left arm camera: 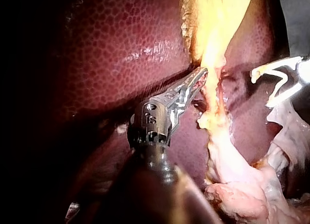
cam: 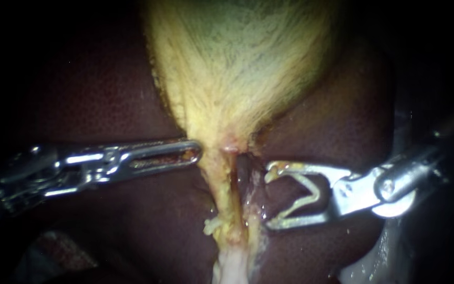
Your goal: Clipping second clip left tube
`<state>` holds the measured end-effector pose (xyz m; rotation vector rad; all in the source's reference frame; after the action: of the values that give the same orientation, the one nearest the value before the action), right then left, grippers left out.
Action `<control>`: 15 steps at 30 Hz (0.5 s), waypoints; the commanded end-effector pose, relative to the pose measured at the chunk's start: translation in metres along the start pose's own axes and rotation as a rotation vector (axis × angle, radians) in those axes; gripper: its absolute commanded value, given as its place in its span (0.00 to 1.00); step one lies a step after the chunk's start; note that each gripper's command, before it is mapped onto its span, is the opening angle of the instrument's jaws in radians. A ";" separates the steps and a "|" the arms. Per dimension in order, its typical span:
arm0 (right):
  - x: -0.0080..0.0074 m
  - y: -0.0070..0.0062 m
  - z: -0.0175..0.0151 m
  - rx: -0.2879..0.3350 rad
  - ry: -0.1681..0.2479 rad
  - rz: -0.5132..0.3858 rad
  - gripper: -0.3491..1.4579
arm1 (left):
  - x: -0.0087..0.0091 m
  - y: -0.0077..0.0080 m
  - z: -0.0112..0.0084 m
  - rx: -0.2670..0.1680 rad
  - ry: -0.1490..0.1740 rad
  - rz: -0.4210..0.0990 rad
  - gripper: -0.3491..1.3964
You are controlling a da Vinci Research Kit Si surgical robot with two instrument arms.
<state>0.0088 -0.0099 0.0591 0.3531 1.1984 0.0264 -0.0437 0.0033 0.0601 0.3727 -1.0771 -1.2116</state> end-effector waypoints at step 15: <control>-0.0040 0.0010 0.0071 0.016 -0.052 0.079 0.52 | -0.0004 -0.0013 -0.0027 -0.014 -0.016 -0.005 0.00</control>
<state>0.0140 -0.0115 0.0658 0.4160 1.1271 0.0798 -0.0422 0.0024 0.0576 0.3568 -1.0810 -1.2274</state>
